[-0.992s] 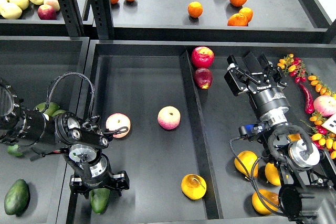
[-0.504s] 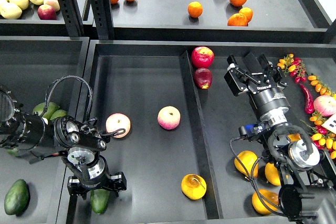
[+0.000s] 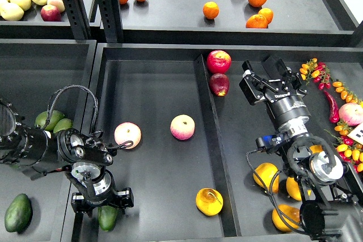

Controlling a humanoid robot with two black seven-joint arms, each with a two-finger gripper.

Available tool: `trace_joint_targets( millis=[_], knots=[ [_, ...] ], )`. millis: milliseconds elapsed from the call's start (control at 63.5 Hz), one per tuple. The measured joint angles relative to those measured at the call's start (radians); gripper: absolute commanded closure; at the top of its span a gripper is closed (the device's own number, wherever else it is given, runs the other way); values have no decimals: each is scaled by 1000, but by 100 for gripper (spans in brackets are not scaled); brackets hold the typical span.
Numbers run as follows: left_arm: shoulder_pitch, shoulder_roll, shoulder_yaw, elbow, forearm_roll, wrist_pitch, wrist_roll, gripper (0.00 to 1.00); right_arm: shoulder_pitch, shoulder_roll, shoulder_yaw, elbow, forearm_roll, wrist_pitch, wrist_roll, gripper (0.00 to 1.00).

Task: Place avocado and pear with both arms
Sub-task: 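Lower the left gripper and close it on the green avocado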

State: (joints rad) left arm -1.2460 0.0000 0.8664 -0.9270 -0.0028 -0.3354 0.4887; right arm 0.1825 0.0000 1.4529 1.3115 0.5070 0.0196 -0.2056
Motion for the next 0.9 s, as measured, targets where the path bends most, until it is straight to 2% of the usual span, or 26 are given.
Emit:
trace_joint_targets(
  millis=[441,551,693,756,803,898],
  knots=[
    [8,0,-12,15,-17,-12,0,34,-2,0,-1,0,1,9,0,0],
    [5,0,-18,16,-42,-16,0,45,-2,0,-13,0,1,13,0,0],
    [2,0,-19,16,-67,-31,0,53,-2,0,-14,0,1,14,0,0],
    [1,0,-22,16,-75,-39,0,60,-2,0,-14,0,1,14,0,0],
    [0,0,-25,16,-79,-47,0,70,-3,0,-14,0,1,14,1,0],
    [-1,0,-33,16,-87,-71,0,74,-3,0,-15,0,1,14,1,0]
  ],
)
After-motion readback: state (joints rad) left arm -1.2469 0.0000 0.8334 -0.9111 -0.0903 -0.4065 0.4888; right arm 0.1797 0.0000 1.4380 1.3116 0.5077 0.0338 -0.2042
